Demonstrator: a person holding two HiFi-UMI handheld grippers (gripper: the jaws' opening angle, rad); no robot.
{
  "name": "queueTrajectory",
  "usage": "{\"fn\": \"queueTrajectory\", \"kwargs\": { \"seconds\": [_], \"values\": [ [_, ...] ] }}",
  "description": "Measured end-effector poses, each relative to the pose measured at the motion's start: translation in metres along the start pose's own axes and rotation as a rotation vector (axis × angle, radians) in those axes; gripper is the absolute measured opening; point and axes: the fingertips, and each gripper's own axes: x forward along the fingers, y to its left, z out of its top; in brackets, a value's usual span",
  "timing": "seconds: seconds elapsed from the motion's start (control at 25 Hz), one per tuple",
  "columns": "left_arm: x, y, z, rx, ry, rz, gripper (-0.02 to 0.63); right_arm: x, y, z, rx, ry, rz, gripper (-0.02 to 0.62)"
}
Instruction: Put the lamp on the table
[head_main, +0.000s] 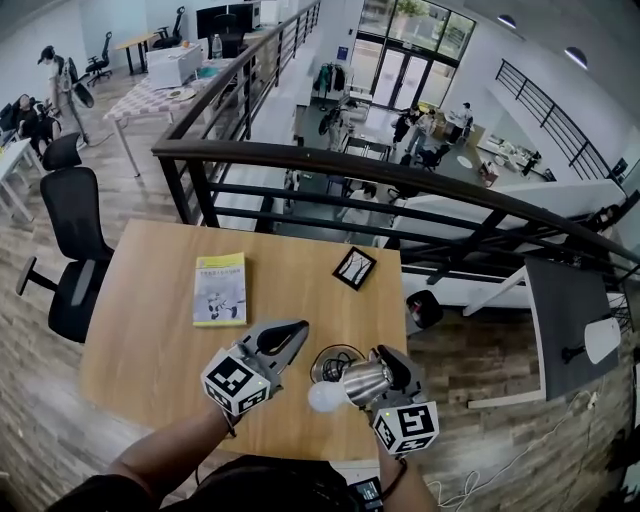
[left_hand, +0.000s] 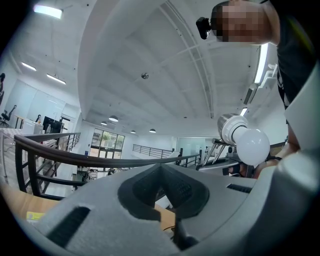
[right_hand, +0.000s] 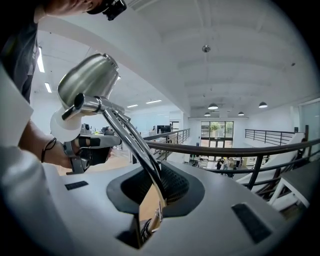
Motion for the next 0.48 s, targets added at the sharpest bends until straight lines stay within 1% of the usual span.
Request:
{"fn": "queueTrajectory", "kwargs": {
  "seconds": [0.48],
  "values": [
    [0.035,0.016,-0.032,-0.042,0.031,0.013,0.008,0.025,-0.032,-0.029,0.007,0.047,0.01,0.054]
  ]
}}
